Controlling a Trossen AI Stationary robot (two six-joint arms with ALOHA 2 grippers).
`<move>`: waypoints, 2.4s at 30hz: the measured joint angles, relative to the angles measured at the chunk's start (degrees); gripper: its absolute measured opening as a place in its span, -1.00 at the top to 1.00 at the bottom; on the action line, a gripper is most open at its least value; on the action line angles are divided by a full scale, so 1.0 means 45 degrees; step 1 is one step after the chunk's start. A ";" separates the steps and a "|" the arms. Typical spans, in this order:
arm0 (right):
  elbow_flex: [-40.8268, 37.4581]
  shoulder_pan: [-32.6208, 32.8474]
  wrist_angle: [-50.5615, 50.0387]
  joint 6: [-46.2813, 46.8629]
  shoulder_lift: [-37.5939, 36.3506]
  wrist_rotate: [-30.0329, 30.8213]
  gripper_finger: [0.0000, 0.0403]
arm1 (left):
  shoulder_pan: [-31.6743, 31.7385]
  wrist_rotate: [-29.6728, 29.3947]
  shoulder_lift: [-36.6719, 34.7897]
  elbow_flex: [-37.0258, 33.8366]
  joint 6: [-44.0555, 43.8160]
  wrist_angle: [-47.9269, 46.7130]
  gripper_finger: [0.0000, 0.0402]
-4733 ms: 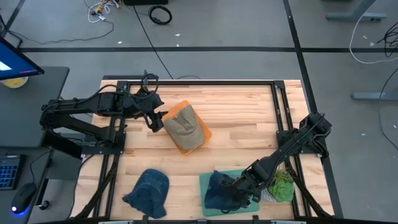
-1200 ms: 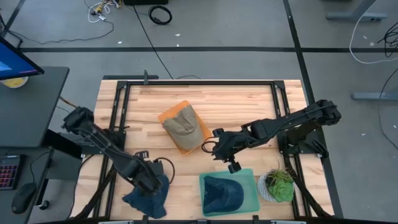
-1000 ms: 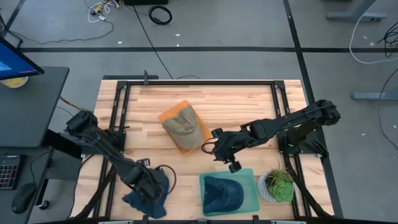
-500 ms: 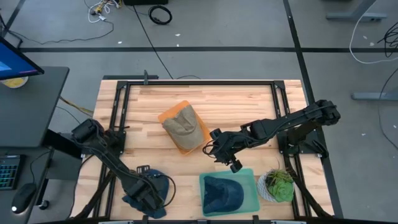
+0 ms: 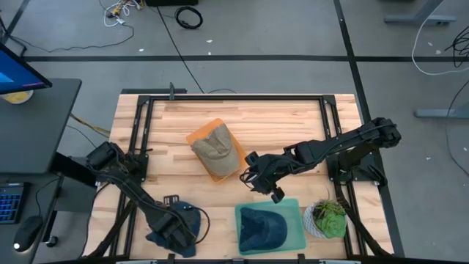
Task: Pick & Place hat
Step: Put the blue cap into the green bin
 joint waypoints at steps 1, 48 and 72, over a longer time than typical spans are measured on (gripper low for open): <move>0.0000 0.0001 0.0195 -0.0430 0.0000 -0.0007 0.06 | 0.0049 -0.0024 0.0001 0.0163 0.0202 0.0002 0.93; -0.0010 0.0930 -0.1218 -0.2589 -0.0005 0.1781 0.07 | 0.5049 -0.4072 0.0235 0.4172 1.7460 0.2227 0.96; -0.0010 0.2722 -0.1547 -0.4033 -0.0006 0.3330 0.54 | 0.4887 -0.4655 0.0186 0.4172 1.8632 0.4287 0.93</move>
